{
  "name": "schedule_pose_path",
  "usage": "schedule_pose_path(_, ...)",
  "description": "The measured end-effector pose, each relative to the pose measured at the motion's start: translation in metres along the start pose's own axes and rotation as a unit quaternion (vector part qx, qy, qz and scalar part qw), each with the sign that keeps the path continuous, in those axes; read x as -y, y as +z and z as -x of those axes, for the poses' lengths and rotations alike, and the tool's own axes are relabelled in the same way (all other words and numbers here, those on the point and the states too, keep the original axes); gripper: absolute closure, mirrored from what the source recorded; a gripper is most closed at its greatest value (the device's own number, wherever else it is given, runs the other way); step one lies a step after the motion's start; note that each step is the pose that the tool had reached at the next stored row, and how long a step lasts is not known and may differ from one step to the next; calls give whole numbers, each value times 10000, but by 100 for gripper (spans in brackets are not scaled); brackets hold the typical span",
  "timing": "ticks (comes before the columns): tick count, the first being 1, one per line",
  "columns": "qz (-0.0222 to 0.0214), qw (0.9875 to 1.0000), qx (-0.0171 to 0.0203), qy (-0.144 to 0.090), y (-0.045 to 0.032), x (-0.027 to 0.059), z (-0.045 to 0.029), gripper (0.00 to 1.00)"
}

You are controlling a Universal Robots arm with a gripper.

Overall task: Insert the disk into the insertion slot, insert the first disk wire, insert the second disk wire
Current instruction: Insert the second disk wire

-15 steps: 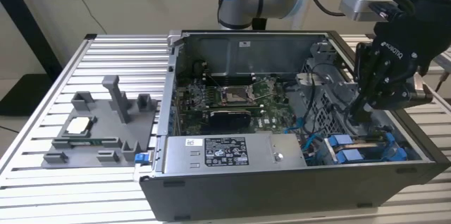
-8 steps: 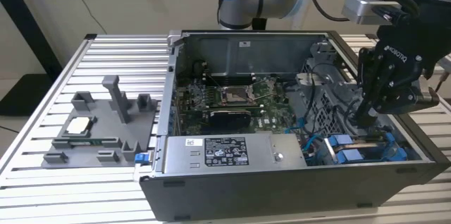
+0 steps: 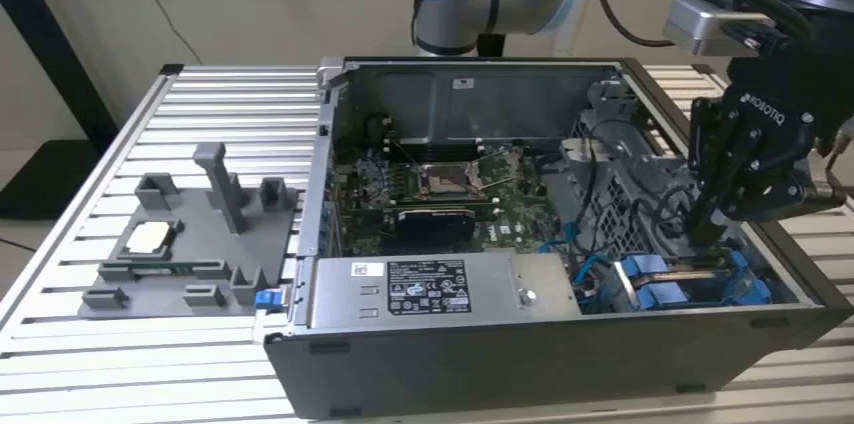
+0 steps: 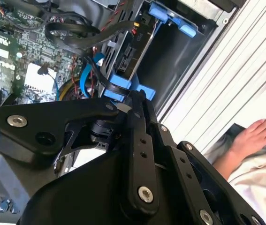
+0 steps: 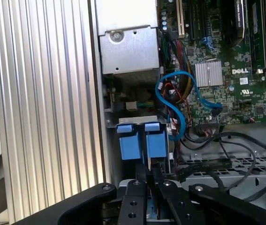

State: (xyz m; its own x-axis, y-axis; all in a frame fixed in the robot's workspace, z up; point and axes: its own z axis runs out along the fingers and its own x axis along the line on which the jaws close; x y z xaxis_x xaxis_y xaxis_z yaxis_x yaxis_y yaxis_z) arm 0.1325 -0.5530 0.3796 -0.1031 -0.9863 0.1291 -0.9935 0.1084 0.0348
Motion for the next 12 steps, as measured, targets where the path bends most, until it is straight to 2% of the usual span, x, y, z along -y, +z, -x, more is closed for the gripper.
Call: schedule_pose_path(12,-1,10000,-4,-1,71,96,19,84)
